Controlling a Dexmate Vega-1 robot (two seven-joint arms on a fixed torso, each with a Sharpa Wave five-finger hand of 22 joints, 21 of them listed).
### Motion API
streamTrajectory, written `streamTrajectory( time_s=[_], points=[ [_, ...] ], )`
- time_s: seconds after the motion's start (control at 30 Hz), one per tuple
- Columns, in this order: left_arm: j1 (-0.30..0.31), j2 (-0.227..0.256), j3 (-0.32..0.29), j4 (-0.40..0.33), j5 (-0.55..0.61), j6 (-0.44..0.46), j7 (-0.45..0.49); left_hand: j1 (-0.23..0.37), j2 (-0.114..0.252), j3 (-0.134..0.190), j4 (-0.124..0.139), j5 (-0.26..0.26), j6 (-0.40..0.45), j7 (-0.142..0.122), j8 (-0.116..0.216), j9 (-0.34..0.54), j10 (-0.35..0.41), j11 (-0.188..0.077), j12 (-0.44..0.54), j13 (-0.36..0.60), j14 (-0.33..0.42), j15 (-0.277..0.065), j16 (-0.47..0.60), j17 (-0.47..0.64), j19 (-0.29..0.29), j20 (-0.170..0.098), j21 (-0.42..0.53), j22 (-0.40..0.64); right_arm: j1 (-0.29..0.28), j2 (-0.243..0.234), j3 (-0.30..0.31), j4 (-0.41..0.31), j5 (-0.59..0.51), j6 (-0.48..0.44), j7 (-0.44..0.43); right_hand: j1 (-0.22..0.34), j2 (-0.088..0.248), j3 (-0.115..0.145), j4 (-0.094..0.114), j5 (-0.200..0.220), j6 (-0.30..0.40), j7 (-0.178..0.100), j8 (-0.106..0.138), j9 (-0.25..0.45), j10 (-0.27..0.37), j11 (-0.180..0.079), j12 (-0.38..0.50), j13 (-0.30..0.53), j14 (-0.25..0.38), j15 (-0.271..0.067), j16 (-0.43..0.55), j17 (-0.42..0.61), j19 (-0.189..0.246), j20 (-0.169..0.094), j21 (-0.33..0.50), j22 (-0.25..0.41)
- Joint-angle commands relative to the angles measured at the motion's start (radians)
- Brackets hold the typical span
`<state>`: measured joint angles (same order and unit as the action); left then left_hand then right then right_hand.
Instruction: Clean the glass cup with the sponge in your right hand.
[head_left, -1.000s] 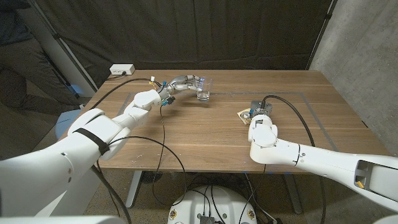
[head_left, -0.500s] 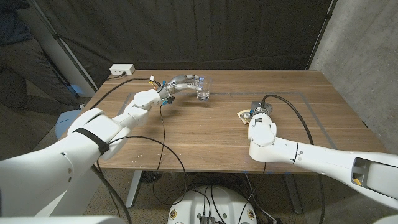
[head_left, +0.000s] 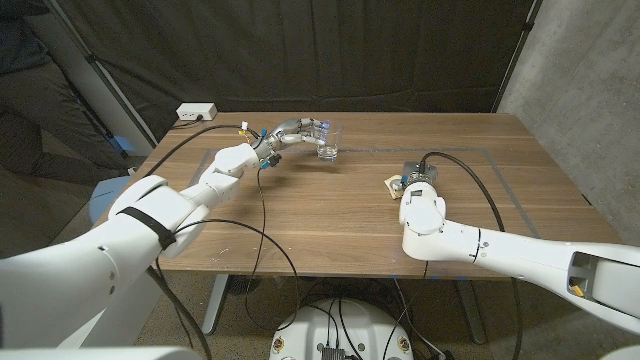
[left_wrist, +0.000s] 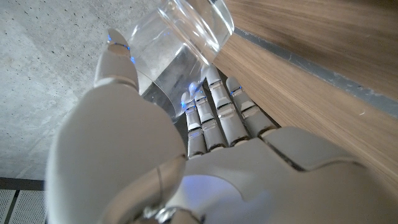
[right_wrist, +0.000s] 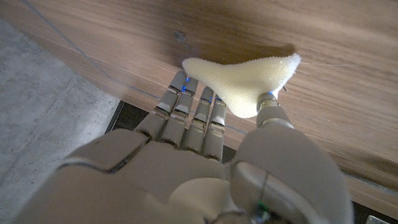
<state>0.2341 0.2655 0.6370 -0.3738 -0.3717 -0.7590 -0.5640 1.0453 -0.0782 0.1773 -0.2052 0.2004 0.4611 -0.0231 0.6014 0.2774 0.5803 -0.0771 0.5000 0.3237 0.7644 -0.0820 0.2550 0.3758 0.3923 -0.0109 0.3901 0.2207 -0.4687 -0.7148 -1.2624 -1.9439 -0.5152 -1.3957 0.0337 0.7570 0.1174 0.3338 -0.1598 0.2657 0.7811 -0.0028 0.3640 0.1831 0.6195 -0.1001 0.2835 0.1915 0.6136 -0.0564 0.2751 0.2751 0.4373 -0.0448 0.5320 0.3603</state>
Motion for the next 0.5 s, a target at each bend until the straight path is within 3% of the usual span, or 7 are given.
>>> streamTrajectory(
  time_s=[0.03,0.27,0.5],
  points=[
    [0.006,0.001,-0.004,-0.006,-0.001,-0.02,-0.011,0.15,0.155,0.083,0.076,0.004,0.122,-0.099,0.219,0.034,0.133,-0.123,0.004,0.016,0.012,-0.14,-0.003,0.003,-0.001,0.002,0.006,0.004,-0.095,0.003,0.089,-0.024,0.05,0.03,-0.205,0.049,0.031,0.021,-0.001,-0.014,0.23,-0.136,0.023,0.003,0.047,-0.011,0.016,0.0,0.031,-0.143,0.013,0.01,0.016,-0.032,0.031,0.015],
    [0.009,0.002,-0.007,-0.009,-0.004,-0.027,-0.019,0.15,0.157,0.086,0.077,0.004,0.12,-0.098,0.22,0.031,0.135,-0.123,0.004,0.018,0.012,-0.14,-0.006,0.005,-0.003,0.002,0.008,0.004,-0.175,0.018,0.177,-0.037,0.082,0.066,-0.34,0.058,0.029,0.025,-0.001,-0.02,0.243,-0.135,0.024,0.003,0.05,-0.012,0.014,0.0,0.028,-0.138,0.006,0.007,0.015,-0.031,0.04,0.02],
    [0.016,0.004,-0.009,-0.016,-0.006,-0.044,-0.027,0.149,0.158,0.089,0.077,0.005,0.119,-0.099,0.221,0.026,0.132,-0.122,0.003,0.02,0.012,-0.14,-0.009,0.008,-0.004,0.003,0.01,0.004,-0.365,0.076,0.424,-0.055,0.167,0.248,-0.547,0.063,0.03,0.028,0.0,-0.025,0.249,-0.134,0.022,0.002,0.052,-0.012,0.012,-0.001,0.026,-0.138,-0.002,0.003,0.014,-0.029,0.048,0.023]
  ],
)
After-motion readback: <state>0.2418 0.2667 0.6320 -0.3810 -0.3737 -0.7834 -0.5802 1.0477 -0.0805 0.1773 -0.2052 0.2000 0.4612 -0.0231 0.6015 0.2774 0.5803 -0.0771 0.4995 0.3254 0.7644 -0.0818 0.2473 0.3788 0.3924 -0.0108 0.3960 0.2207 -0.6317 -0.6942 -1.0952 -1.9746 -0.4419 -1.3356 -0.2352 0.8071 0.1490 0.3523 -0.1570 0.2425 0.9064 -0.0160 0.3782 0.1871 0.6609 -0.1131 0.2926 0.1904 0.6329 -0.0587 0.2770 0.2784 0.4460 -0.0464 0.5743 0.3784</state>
